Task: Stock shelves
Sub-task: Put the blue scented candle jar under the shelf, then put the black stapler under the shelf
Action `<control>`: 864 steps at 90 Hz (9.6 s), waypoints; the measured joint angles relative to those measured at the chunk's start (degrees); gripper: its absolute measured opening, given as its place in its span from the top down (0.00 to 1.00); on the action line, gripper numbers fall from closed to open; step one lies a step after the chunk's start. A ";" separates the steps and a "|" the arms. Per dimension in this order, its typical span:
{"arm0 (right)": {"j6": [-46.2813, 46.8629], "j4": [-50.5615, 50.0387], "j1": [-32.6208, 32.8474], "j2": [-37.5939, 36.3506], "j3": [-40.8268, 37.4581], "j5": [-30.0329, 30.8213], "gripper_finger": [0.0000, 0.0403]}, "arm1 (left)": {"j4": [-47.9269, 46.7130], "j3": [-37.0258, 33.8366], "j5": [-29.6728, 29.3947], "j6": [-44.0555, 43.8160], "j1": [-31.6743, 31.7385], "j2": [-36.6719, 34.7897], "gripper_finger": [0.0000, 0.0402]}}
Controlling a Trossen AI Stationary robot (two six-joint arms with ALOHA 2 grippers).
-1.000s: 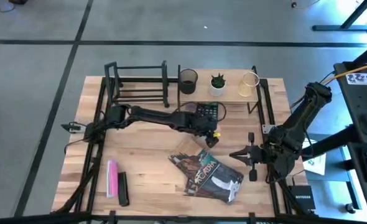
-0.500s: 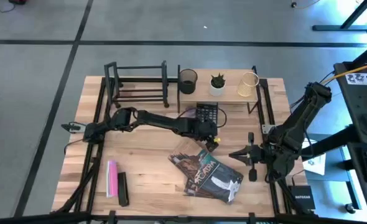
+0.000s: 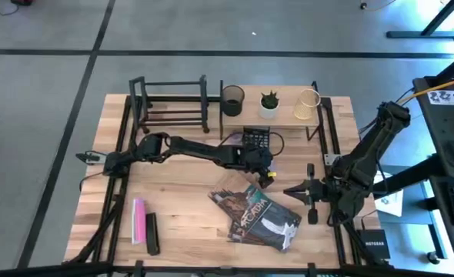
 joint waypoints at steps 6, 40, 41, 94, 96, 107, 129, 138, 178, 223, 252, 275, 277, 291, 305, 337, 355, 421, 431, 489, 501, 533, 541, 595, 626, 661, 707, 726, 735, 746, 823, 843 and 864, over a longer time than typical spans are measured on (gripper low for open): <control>4.24 -3.36 0.00 0.18 -0.02 0.01 1.00 | -2.80 0.36 -1.06 0.19 0.00 -0.86 0.22; 28.86 -8.72 -3.22 12.25 -3.48 -4.16 1.00 | -24.08 1.81 -6.78 -4.42 -8.81 -11.85 0.21; 29.34 -8.58 -3.54 12.80 -3.52 -4.37 1.00 | -24.55 1.82 -7.12 -4.77 -9.31 -12.14 0.21; 25.19 10.03 -22.19 27.69 -8.32 -21.43 1.00 | -49.12 -0.18 -28.68 -50.59 -32.19 -13.91 0.21; 24.13 11.55 -22.70 27.69 -8.60 -22.08 1.00 | -49.90 -0.18 -29.04 -51.64 -32.60 -13.91 0.21; 21.96 13.46 -25.20 27.65 -9.27 -23.50 1.00 | -53.59 -0.18 -30.49 -56.13 -34.22 -13.91 0.21; 22.00 9.66 -29.00 27.65 -9.31 -22.95 1.00 | -54.81 -0.18 -33.00 -57.63 -34.26 -13.87 0.21; 22.09 8.12 -30.43 27.65 -9.31 -22.01 1.00 | -54.79 -0.18 -33.11 -57.18 -34.25 -13.87 0.21; 18.72 -0.79 -38.89 27.65 -9.31 -19.93 1.00 | -54.70 -0.18 -33.26 -57.18 -34.34 -13.87 0.21; 5.40 -1.58 -49.02 27.65 -9.31 -15.08 1.00 | -54.31 -0.18 -33.29 -57.18 -34.34 -13.87 0.21; 6.48 -2.19 -43.31 21.82 -9.23 -15.94 1.00 | -54.27 -0.18 -33.63 -57.18 -34.32 -13.84 0.21; 36.03 -29.68 -37.73 14.75 -9.33 -16.35 1.00 | -54.17 -0.18 -34.51 -58.05 -34.71 -13.84 0.21; 38.65 -30.73 -37.85 14.76 -9.54 -15.59 1.00 | -54.13 -0.18 -34.86 -58.07 -34.74 -13.84 0.21; 52.02 -25.99 -37.95 15.92 -14.59 -7.92 1.00 | -53.91 -0.18 -37.51 -58.24 -35.34 -13.84 0.21; 58.41 -14.92 -40.68 17.95 -20.43 -4.03 1.00 | -53.90 -0.18 -38.26 -58.02 -35.62 -13.82 0.21; 44.27 9.71 -49.26 21.49 -22.88 -4.73 1.00 | -53.76 -0.18 -39.30 -56.40 -35.62 -13.80 0.21; 38.71 17.18 -53.80 23.44 -22.88 -6.98 1.00 | -53.76 -0.18 -39.95 -56.33 -35.87 -13.80 0.21; 12.30 23.33 -44.38 15.46 -19.45 -0.71 1.00 | -54.02 -0.18 -39.77 -56.30 -36.03 -13.80 0.21; 3.78 23.38 -37.10 12.80 -16.83 -0.75 1.00 | -54.28 -0.19 -38.87 -55.10 -36.68 -13.80 0.21; -5.01 22.96 -13.43 12.28 -11.56 -1.95 1.00 | -70.47 -0.23 -22.53 -85.12 -44.91 -13.80 0.21; -5.20 22.98 -13.51 12.28 -11.56 -0.53 1.00 | -69.75 -0.29 -9.96 -86.37 -46.75 -14.07 0.21; -5.54 23.03 -13.51 12.39 -11.61 2.16 1.00 | -63.94 -0.29 15.59 -105.41 -52.97 -14.30 0.21; -6.04 23.03 -13.51 12.39 -11.61 2.45 1.00 | -61.08 -0.29 15.22 -110.35 -54.88 -14.28 0.21; -6.02 21.89 -13.51 12.39 -11.65 3.01 1.00 | -53.12 -12.61 20.85 -112.30 -51.87 -12.43 0.21; -5.93 21.87 -13.51 12.39 -11.65 2.99 1.00 | -52.33 -18.40 19.94 -112.05 -51.44 -12.43 0.31; -5.93 22.20 -13.51 12.39 -11.65 2.99 1.00 | -52.70 -18.63 19.59 -103.78 -48.36 -12.59 0.76; -15.17 31.87 -14.26 12.44 -11.65 -13.36 0.88 | -59.16 -2.57 0.59 -61.14 -38.96 -12.31 0.76; -22.05 44.63 -19.53 17.43 -11.65 -29.26 0.55 | -52.74 -1.60 -6.90 -38.69 -36.46 -12.34 0.76; -27.51 52.73 -21.37 22.89 -11.25 -33.91 0.40 | -50.37 -1.60 -7.32 -32.79 -35.06 -12.34 0.76; -31.55 55.28 -21.90 30.18 -6.90 -35.56 0.26 | -48.73 -1.60 -8.58 -27.64 -33.51 -12.34 0.76; -20.30 39.14 -24.60 42.53 8.14 -34.65 0.71 | -45.96 -1.60 -11.16 -19.83 -31.65 -12.47 0.75; -17.45 37.87 -24.65 42.33 8.13 -32.24 0.71 | -47.65 -1.60 -12.80 -18.98 -31.61 -12.47 0.53; -6.22 21.17 -20.99 37.03 7.96 -17.34 0.71 | -59.89 -1.58 -12.74 -27.53 -31.84 -14.12 0.44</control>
